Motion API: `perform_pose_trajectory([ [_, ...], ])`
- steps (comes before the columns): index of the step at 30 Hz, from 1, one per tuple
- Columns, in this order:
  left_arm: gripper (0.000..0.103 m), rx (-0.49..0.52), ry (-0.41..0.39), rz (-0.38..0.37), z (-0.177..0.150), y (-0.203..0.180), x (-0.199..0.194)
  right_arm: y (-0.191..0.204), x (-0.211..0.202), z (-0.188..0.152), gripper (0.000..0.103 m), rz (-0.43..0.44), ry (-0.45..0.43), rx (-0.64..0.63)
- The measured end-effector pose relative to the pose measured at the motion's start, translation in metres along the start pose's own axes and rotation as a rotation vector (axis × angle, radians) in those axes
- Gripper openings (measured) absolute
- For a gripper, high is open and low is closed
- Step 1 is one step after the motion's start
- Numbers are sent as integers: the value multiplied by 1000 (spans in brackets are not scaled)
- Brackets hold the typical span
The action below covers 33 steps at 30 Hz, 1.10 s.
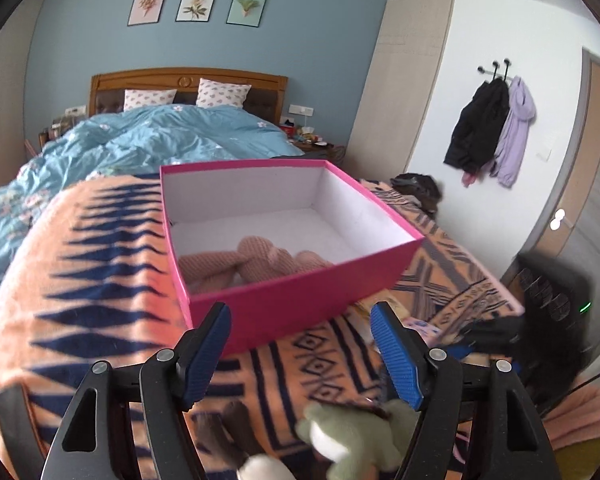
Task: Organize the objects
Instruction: 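Grasp the green plush frog with the right gripper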
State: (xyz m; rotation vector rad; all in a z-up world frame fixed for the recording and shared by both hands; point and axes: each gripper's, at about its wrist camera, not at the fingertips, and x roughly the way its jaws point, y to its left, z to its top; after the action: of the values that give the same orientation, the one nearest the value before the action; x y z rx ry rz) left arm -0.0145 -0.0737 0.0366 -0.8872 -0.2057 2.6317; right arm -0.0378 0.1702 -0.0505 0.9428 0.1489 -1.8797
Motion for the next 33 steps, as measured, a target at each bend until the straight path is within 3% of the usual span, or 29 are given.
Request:
perform_pose_trajectory([
  [1,74,-18,0,-34,-5,1,-6,1,4,-5,62,-1,14,7],
  [5,74,-24,7,-54,-23,-4,-17,2,16,-23,62,-20,57,39],
  [9,74,-1,70,-68,-43,-14,-8,3,17,-38,64,-6,59,49],
  [13,74,31,140,-69,-57,-20,7,10,27,-40,64,-55,74,16],
  [18,69,20,189,-85,-64,-17,21,13,26,-34,54,-43,53,-3],
  [24,59,-20,204,-123,-62,-5,35,11,20,-8,53,-120,6,-100],
  [33,59,-13,251,-96,-52,-4,59,-8,40,19,55,-147,38,-252],
])
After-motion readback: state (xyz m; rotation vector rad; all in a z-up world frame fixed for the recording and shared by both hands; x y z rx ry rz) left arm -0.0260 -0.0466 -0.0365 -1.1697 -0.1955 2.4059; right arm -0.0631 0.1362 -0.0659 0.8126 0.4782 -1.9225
